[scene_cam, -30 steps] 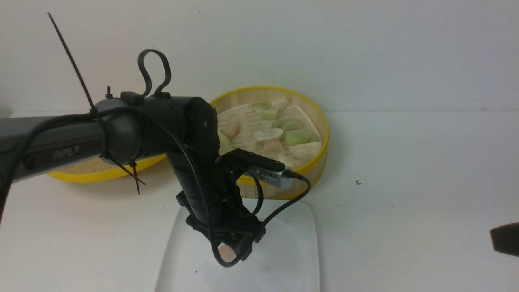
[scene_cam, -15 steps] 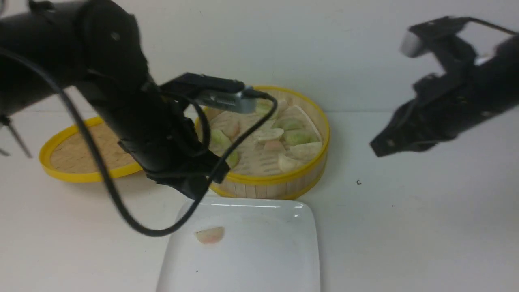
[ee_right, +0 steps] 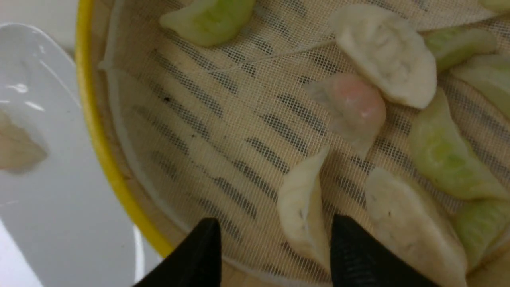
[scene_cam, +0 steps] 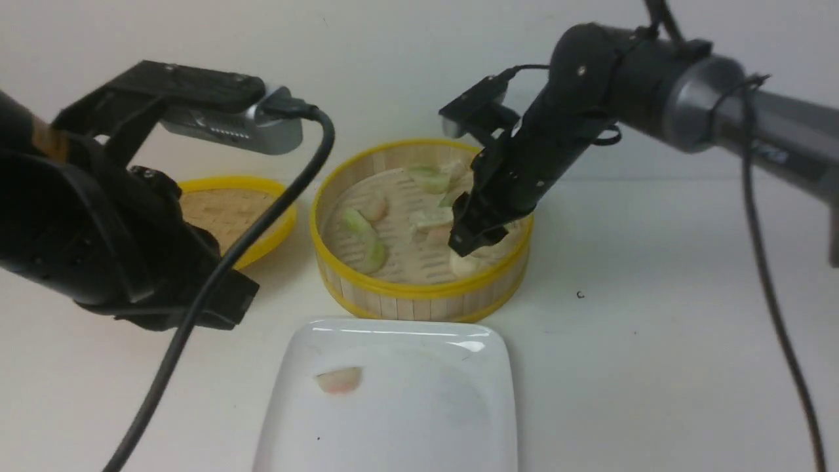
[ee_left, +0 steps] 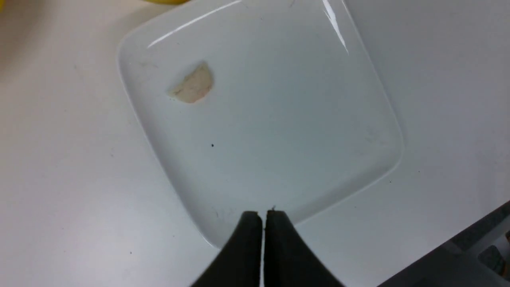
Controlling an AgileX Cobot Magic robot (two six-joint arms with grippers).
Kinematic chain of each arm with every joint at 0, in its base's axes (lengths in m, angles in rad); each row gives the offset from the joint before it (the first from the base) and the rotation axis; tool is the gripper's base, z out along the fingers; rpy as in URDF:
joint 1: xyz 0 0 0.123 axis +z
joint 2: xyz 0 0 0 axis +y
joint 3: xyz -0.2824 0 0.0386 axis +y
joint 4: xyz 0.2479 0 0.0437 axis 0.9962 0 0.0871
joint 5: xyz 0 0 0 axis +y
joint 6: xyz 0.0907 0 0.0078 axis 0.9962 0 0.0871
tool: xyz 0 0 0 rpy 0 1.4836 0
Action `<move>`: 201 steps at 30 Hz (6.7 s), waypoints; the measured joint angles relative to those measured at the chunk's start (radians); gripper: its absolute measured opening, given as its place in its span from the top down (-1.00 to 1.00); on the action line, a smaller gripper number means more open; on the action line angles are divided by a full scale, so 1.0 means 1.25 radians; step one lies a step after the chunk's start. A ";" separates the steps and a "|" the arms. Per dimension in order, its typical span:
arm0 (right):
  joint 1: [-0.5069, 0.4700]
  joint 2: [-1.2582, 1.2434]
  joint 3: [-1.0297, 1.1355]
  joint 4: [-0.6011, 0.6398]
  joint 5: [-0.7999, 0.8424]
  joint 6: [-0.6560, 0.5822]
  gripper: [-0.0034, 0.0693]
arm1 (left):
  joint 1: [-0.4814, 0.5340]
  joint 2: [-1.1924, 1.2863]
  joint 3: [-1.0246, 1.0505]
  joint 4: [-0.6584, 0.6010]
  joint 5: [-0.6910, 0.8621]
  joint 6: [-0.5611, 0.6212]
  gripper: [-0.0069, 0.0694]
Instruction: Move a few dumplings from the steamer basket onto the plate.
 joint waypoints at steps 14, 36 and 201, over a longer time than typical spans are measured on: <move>0.029 0.103 -0.030 -0.116 -0.095 0.092 0.26 | 0.000 -0.179 0.000 0.126 0.017 -0.084 0.83; 0.113 -0.280 0.244 0.085 0.109 0.202 0.40 | 0.000 -0.226 0.000 0.149 0.021 -0.102 0.83; -0.383 -1.775 1.554 -0.258 -0.561 0.524 0.94 | 0.277 -0.952 1.007 0.098 -0.684 0.037 0.83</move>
